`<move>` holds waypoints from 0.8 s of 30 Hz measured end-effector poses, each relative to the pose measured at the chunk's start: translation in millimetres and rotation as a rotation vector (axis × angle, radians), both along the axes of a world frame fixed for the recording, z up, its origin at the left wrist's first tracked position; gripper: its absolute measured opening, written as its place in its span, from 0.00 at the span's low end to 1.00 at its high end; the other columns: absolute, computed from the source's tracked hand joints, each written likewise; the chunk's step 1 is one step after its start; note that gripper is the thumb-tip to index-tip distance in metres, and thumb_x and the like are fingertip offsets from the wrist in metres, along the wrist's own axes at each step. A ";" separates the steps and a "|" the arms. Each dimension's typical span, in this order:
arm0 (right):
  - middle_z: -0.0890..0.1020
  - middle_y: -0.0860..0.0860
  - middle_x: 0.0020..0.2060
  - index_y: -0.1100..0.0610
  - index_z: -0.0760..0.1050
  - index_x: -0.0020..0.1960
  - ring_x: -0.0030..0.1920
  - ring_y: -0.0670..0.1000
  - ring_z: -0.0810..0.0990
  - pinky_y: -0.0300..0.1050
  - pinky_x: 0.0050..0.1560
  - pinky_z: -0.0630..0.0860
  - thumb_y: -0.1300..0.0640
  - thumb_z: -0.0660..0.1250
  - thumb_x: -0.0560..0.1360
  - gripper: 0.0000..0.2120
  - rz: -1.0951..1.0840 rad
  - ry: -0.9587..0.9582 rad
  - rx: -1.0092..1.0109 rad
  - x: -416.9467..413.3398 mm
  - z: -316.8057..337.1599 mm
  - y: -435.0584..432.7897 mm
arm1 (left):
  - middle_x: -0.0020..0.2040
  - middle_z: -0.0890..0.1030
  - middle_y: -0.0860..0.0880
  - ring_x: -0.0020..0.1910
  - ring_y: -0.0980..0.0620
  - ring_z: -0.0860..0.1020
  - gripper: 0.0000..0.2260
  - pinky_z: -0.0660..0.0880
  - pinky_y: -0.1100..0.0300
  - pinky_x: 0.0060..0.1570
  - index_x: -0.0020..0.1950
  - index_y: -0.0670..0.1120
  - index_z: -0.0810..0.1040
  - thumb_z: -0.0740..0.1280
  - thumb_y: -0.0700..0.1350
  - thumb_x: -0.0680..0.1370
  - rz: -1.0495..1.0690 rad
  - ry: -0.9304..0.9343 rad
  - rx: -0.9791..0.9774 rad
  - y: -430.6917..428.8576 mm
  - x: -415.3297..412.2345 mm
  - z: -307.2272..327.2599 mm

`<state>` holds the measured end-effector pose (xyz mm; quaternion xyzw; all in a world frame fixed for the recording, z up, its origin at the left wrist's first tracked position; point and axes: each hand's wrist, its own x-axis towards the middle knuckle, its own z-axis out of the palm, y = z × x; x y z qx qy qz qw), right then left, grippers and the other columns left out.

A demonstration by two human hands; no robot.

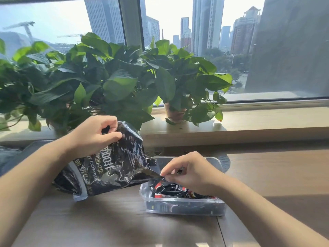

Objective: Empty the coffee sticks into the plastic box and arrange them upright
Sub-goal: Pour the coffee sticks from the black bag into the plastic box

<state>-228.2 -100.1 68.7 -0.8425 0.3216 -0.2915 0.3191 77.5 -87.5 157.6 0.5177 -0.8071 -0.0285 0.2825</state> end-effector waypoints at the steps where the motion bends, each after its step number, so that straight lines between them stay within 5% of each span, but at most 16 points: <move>1: 0.86 0.50 0.39 0.48 0.87 0.51 0.35 0.47 0.79 0.44 0.38 0.79 0.58 0.75 0.74 0.08 0.046 0.040 0.053 1.6 1.7 2.8 | 0.29 0.70 0.48 0.30 0.52 0.65 0.18 0.66 0.53 0.33 0.32 0.48 0.66 0.62 0.61 0.70 0.020 -0.030 -0.013 -1.1 1.8 0.2; 5: 0.87 0.46 0.49 0.48 0.83 0.60 0.46 0.40 0.83 0.39 0.52 0.81 0.57 0.76 0.73 0.16 0.164 0.091 0.161 13.7 3.1 12.5 | 0.27 0.69 0.46 0.28 0.53 0.63 0.24 0.66 0.54 0.33 0.30 0.44 0.65 0.61 0.63 0.71 0.080 -0.044 -0.081 -6.6 4.3 -2.2; 12: 0.86 0.49 0.38 0.57 0.85 0.42 0.38 0.49 0.84 0.44 0.44 0.82 0.63 0.76 0.71 0.02 -0.088 -0.192 -0.034 38.7 -5.4 5.1 | 0.26 0.68 0.55 0.26 0.59 0.63 0.20 0.63 0.62 0.29 0.31 0.47 0.69 0.66 0.61 0.73 0.071 0.282 -0.117 -2.0 12.7 -15.1; 19: 0.85 0.46 0.37 0.56 0.87 0.44 0.38 0.46 0.83 0.37 0.44 0.79 0.67 0.76 0.71 0.07 -0.169 -0.456 -0.105 43.2 18.0 -3.1 | 0.27 0.66 0.45 0.26 0.54 0.61 0.20 0.59 0.60 0.26 0.34 0.41 0.70 0.70 0.53 0.78 0.216 0.514 -0.240 25.8 25.3 -9.6; 24: 0.86 0.48 0.38 0.57 0.87 0.44 0.39 0.48 0.84 0.37 0.41 0.79 0.66 0.76 0.71 0.05 -0.202 -0.375 -0.165 56.5 21.3 -0.6 | 0.25 0.67 0.49 0.22 0.56 0.62 0.17 0.58 0.64 0.22 0.34 0.43 0.72 0.71 0.50 0.77 0.333 0.454 -0.286 29.6 32.6 -11.4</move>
